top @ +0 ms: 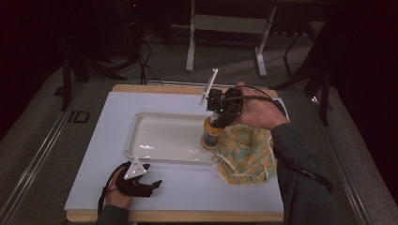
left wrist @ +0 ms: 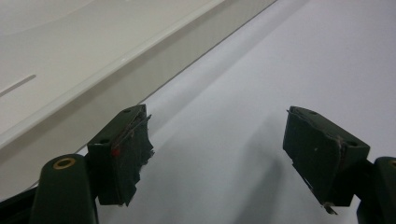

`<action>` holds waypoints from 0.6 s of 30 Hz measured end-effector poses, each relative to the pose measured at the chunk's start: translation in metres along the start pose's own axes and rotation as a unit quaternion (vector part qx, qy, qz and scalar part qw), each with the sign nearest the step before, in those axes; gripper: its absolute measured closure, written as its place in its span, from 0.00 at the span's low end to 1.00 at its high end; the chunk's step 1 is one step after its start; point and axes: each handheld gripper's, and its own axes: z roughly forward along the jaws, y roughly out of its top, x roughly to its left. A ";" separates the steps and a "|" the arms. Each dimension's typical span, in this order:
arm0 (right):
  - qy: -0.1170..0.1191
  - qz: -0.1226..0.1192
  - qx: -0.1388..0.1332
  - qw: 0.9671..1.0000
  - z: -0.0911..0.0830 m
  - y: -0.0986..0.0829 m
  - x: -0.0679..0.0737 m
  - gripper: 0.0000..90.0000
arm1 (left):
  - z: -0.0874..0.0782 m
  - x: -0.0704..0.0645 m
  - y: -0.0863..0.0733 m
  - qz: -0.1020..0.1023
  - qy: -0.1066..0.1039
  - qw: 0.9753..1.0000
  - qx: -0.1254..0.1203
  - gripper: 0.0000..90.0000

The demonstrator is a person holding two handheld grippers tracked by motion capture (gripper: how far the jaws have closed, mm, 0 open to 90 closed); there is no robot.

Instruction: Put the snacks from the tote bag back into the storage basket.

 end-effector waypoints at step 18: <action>0.017 -0.011 0.008 1.000 0.019 0.004 0.005 0.65 | 0.000 0.000 0.000 -0.001 -0.001 1.000 0.001 0.25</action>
